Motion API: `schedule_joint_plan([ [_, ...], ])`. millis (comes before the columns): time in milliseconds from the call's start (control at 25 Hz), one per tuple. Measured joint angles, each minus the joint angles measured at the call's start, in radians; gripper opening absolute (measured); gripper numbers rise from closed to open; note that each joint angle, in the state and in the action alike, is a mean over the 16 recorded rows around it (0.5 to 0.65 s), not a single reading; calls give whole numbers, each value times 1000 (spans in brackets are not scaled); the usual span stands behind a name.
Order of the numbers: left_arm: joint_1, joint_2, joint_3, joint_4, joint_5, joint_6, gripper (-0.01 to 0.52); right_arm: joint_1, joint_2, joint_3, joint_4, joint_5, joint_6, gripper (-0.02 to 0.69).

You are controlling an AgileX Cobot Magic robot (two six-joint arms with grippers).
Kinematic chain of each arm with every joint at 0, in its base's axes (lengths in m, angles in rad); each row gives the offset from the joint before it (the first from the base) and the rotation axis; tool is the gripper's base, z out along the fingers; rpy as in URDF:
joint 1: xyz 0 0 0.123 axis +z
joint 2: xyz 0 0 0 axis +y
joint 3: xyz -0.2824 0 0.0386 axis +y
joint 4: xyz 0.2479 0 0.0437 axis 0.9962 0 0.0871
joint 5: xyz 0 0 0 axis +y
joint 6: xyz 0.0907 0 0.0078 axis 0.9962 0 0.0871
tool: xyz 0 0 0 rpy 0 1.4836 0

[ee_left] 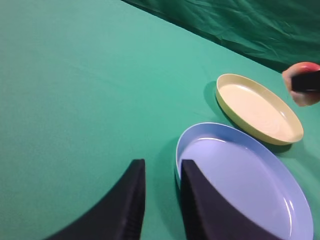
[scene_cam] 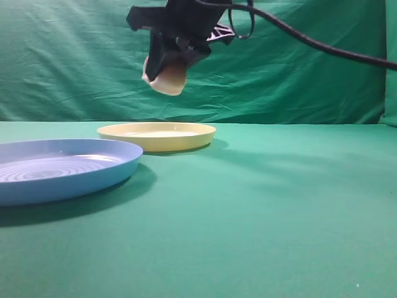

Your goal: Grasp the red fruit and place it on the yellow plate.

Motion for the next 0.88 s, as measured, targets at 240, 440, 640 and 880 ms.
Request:
schedule_joint_plan([
  [240, 0, 0, 0, 0, 0, 0, 157, 0, 13, -30, -41, 15, -4, 573],
  [440, 0, 0, 0, 0, 0, 0, 157, 0, -44, -52, -89, 79, -2, 579],
  [640, 0, 0, 0, 0, 0, 0, 157, 0, -152, -74, -132, 204, 27, 413],
  [880, 0, 0, 0, 0, 0, 0, 157, 0, -323, -65, -150, 365, 97, 175],
])
